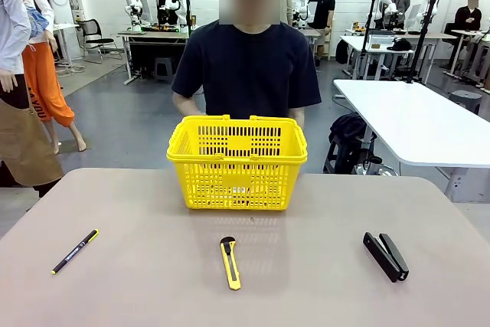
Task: Place the items the person wants into the basket.
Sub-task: Pick up the item the person points to and place it in the Market Basket.
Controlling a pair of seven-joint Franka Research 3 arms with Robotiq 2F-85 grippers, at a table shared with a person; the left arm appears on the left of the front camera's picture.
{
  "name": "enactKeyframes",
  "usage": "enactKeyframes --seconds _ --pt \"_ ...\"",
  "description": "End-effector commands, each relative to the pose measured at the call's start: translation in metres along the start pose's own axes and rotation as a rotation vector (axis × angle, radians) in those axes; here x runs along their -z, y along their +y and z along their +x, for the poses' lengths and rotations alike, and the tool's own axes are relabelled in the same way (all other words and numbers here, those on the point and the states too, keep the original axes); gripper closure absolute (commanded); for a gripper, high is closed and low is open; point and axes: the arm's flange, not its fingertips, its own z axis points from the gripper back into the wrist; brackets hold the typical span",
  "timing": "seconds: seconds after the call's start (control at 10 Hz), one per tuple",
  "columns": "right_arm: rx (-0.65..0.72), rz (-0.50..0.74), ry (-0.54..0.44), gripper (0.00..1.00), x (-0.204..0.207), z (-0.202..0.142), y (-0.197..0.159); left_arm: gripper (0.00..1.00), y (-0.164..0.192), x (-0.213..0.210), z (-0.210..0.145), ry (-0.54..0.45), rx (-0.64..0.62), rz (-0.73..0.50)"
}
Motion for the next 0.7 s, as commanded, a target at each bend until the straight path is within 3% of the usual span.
enactKeyframes --seconds 0.0,0.2,0.3,0.6 --pt "-0.005 -0.035 0.075 0.0 0.0025 0.004 0.004 0.0 0.0001 -0.0006 -0.0014 -0.018 0.022 -0.005" --pt "0.018 -0.091 0.107 0.0 0.0125 0.006 0.0049 0.0 0.0001 -0.0006 -0.0014 -0.018 0.022 -0.005" --pt "0.01 -0.029 0.054 0.0 0.0045 0.0052 0.0003 0.0 0.0001 -0.0006 -0.0014 -0.018 0.022 -0.005" --pt "0.01 -0.029 0.054 0.0 0.0045 0.0052 0.0003 0.0 0.0001 -0.0006 -0.0014 -0.018 0.022 -0.005"
